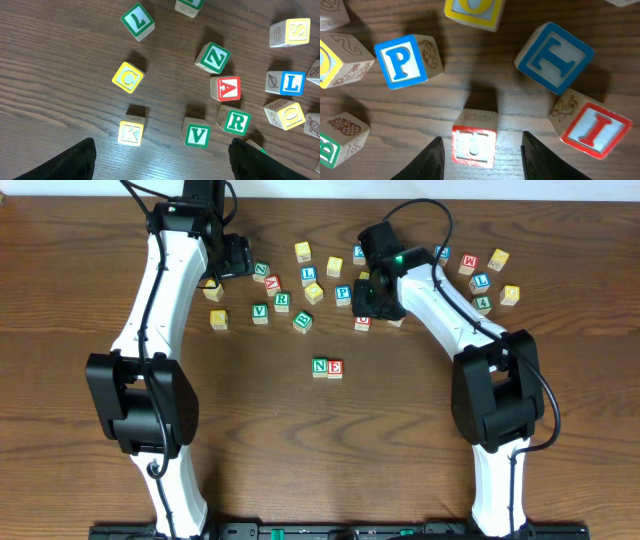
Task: Spell out NEURIPS
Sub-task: 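Move the right gripper over the red U block in the cluster, then grasp the red U block and carry it right of the E block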
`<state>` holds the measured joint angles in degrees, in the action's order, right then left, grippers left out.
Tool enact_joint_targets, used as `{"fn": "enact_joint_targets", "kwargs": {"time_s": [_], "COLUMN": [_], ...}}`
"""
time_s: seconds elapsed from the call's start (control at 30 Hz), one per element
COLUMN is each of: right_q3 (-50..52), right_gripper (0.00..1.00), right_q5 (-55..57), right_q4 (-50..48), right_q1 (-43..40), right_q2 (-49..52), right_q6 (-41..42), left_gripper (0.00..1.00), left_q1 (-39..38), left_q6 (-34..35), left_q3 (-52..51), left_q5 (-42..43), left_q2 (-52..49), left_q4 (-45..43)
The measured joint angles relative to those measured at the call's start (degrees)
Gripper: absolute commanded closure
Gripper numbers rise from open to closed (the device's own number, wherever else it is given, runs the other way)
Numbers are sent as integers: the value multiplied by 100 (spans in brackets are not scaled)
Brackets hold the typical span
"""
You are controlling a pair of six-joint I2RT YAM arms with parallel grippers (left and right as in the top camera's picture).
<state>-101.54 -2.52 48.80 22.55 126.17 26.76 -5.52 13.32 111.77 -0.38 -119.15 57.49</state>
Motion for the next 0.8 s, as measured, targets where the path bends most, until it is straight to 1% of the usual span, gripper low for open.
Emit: {"fn": "enact_joint_targets", "kwargs": {"time_s": [0.4,0.6,0.8], "right_q3": [0,0,0], "right_gripper": [58,70,75], "right_q5": [105,105,107], "right_q4": [-155,-151,-157], "right_q1": [94,118,122], "right_q2": [98,361,396], "right_q6": [0,2,-17], "left_gripper": [16,16,16], "left_q1": [0,0,0], "left_q6": [0,2,0], "left_q3": [-2,-2,-2], "left_q5": [0,0,0], "left_q2": [0,0,0], "left_q4": [0,0,0]}}
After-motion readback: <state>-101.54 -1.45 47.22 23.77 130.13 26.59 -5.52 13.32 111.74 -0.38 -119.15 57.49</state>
